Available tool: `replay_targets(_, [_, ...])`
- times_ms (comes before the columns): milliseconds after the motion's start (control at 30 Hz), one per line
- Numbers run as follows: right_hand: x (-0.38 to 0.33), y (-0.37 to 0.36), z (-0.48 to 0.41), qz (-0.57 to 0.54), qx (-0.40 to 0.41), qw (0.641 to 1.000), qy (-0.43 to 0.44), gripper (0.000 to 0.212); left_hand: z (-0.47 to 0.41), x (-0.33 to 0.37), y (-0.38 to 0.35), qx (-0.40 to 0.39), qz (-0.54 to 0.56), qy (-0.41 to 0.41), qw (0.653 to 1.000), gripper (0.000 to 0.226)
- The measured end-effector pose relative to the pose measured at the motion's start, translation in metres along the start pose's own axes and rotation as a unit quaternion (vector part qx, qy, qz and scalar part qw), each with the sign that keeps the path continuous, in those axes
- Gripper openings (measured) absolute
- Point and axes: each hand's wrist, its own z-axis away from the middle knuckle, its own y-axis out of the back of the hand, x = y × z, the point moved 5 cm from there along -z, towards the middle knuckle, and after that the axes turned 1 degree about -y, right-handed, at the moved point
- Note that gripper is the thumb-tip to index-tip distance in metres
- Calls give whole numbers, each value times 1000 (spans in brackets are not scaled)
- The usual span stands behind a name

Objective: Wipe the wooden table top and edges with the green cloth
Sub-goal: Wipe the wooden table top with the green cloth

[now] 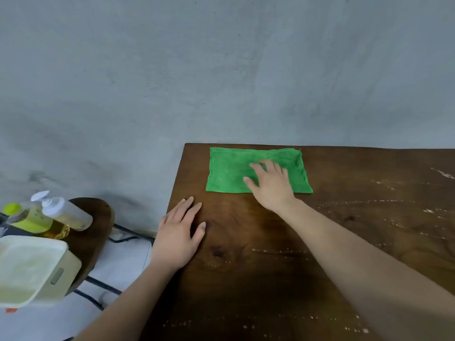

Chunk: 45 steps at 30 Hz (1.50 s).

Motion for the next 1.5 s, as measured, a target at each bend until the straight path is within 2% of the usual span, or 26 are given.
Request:
replay_targets(167, [-34, -23, -49, -33, -55, 997, 45, 70, 0, -2, -2, 7, -4, -5, 1000, 65])
replay_targets(367, [-54, -44, -81, 30, -98, 994, 31, 83, 0, -4, -5, 24, -1, -13, 1000, 64])
replay_targets(567, [-55, -53, -67, 59, -94, 994, 7, 86, -2, -5, -6, 12, -12, -11, 1000, 64])
replay_targets(733, [-61, -55, -25, 57, -87, 995, -7, 85, -3, -6, -5, -1, 7, -5, 1000, 63])
replay_targets(867, [-77, -61, 29, 58, -92, 994, -1, 85, -3, -9, 1, 16, 87, 7, 996, 57])
replay_targets(1033, [-114, -70, 121, 39, -100, 992, 66, 83, 1, -14, 7, 53, 227, 23, 972, 55])
replay_targets(1167, [-134, -73, 158, 41, -100, 988, 114, 82, 5, -19, 11, 55, 286, 44, 956, 57])
replay_targets(1300, [-139, -74, 119, 38, -111, 985, 125, 79, 4, -22, 14, 54, 324, 37, 944, 52])
replay_targets(1500, [-154, -83, -3, 51, -120, 988, 88, 80, 4, -32, 26, 71, 344, 57, 934, 46])
